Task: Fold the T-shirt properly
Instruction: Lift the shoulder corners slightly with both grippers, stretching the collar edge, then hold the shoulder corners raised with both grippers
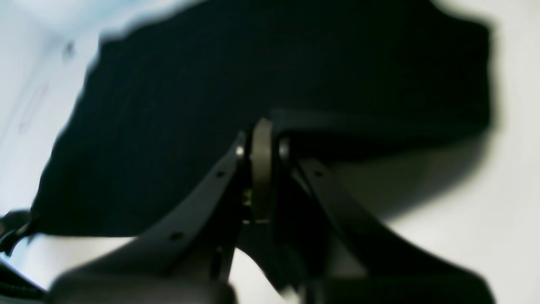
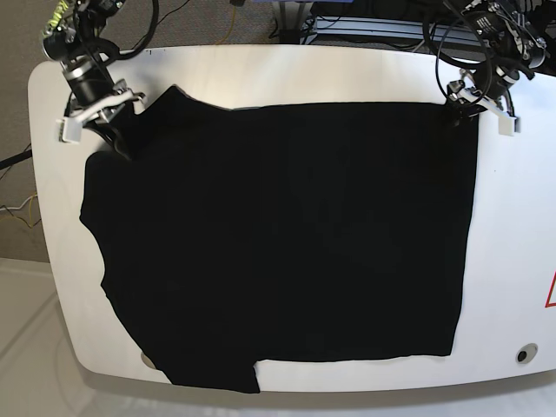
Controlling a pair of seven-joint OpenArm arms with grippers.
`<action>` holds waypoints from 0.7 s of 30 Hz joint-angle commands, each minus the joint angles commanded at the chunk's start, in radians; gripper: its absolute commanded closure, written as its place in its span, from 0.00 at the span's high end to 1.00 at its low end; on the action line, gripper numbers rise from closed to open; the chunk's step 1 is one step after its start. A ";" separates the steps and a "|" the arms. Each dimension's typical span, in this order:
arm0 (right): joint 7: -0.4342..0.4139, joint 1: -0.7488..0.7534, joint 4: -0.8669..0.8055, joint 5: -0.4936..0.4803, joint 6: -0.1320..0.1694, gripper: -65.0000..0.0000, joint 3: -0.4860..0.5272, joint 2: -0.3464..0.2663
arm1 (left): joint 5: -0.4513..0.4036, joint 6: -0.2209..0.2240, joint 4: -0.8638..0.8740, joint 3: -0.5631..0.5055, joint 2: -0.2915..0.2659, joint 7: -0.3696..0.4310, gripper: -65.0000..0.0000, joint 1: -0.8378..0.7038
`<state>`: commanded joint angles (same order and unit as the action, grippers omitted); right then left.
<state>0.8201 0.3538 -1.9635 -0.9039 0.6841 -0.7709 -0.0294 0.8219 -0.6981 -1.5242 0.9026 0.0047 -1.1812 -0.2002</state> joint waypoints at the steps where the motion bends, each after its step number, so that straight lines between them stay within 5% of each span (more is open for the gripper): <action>1: 0.002 -0.004 0.000 0.001 -0.003 0.00 0.001 -0.001 | -0.006 0.000 0.004 -0.004 0.000 0.004 0.41 0.001; 21: 0.006 -0.021 0.064 0.009 0.013 0.00 0.021 -0.004 | -0.028 0.000 0.012 0.009 0.010 0.035 0.37 0.010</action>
<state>0.8258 0.3325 -1.8999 -0.8953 0.6971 -0.7494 -0.0330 0.7941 -0.6981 -1.5125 0.9120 0.0144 -1.1461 -0.1902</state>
